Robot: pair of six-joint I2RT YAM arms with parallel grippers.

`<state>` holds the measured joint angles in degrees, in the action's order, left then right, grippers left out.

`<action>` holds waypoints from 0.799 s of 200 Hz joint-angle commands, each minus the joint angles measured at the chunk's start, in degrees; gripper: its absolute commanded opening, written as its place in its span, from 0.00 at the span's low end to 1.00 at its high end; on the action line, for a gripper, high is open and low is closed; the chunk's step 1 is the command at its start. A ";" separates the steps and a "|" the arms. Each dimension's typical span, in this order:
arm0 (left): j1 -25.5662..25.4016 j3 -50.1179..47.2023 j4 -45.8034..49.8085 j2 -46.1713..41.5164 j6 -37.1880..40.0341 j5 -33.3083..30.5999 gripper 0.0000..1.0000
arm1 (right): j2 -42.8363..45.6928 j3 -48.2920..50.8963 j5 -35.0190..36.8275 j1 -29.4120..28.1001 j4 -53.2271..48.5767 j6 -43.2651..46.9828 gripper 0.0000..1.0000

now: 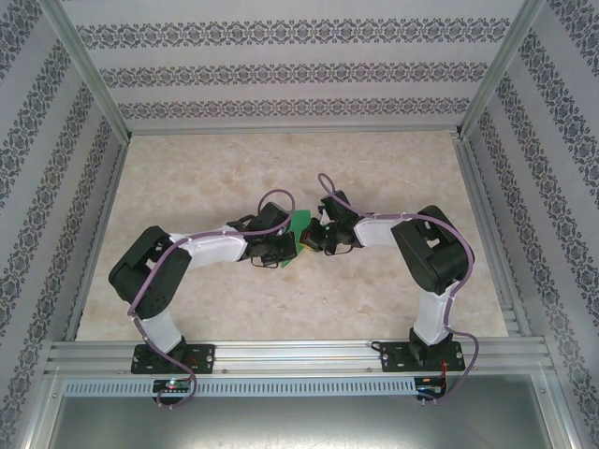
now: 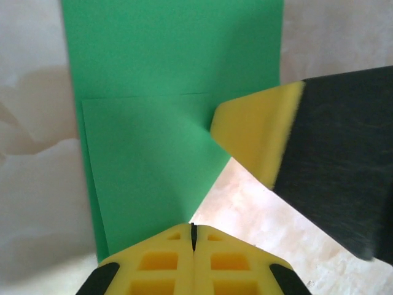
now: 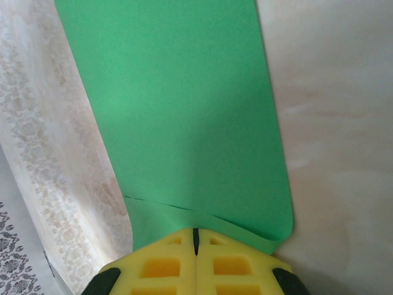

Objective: Fold a paper plane with a square sheet of paper (pick it up from the middle)
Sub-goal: Third fold the triangle at the center of the table.

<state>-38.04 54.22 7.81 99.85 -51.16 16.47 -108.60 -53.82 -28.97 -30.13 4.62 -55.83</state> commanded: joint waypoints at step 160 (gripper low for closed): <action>-0.53 -2.59 1.46 1.22 -2.55 -3.38 0.02 | -4.07 1.43 7.00 0.16 -9.23 0.24 0.00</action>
<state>-38.15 53.25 6.35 101.43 -53.04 15.42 -108.60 -53.93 -28.93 -30.13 4.29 -55.79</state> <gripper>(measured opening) 0.066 0.037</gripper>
